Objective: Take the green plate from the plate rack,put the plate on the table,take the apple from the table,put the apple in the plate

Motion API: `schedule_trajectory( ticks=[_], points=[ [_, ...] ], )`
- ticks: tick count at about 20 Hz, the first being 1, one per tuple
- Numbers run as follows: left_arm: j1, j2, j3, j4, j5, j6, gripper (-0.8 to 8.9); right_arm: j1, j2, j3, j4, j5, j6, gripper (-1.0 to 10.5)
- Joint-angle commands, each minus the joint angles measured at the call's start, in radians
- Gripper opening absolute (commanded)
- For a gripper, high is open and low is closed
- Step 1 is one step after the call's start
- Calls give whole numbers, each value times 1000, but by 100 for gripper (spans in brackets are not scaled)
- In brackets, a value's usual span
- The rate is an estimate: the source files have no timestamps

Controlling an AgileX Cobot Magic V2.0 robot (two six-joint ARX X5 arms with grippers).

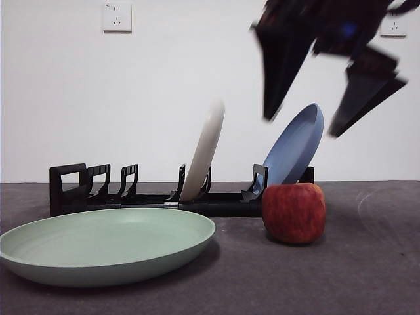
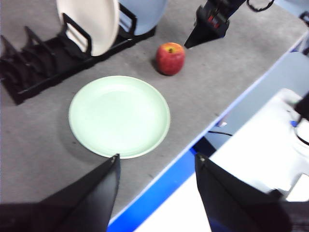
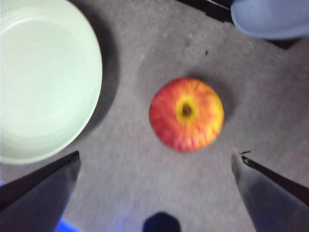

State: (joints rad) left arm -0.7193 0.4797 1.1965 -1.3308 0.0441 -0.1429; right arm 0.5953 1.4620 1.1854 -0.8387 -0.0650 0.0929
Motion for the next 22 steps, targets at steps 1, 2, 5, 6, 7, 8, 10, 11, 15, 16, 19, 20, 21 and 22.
schedule_trajectory(
  ticks=[1, 2, 5, 6, 7, 8, 10, 11, 15, 16, 19, 20, 21, 22],
  points=[
    [-2, -19, -6, 3, -17, 1, 259, 2, 62, -11, 31, 30, 13, 532],
    [-2, -25, -6, 3, -17, 1, 259, 2, 85, -11, 37, 51, 13, 532],
    [-2, -39, -6, 2, -18, -3, 259, 1, 139, -11, 50, 101, 13, 532],
    [-2, -40, -6, 2, -18, -3, 259, 1, 155, -11, 57, 108, 12, 532],
    [-2, -40, -6, 2, -18, -5, 259, 0, 174, -11, 69, 107, 12, 532],
    [-2, -40, -6, 2, -18, -6, 259, 0, 194, -11, 81, 107, 12, 532],
    [-2, -40, -6, 2, -18, -6, 259, 0, 222, -11, 98, 107, 12, 532],
    [-2, -40, -6, 2, -18, -6, 259, 0, 231, -11, 105, 107, 12, 532],
    [-2, -40, -6, 2, -18, -6, 259, 0, 250, -11, 124, 108, 13, 355],
    [-2, -40, -6, 2, -19, -6, 258, 0, 250, -11, 124, 108, 13, 239],
    [-2, -40, -6, 2, -19, -7, 256, 0, 250, -11, 124, 111, 13, -18],
    [-2, -40, -6, 2, -19, -7, 256, 0, 248, -9, 122, 110, 13, -15],
    [-2, -40, -6, 2, -19, -7, 256, 0, 248, 1, 105, 111, 13, -15],
    [-2, -40, -6, 2, -19, -7, 256, 0, 248, 17, 77, 110, 13, -14]
  ],
)
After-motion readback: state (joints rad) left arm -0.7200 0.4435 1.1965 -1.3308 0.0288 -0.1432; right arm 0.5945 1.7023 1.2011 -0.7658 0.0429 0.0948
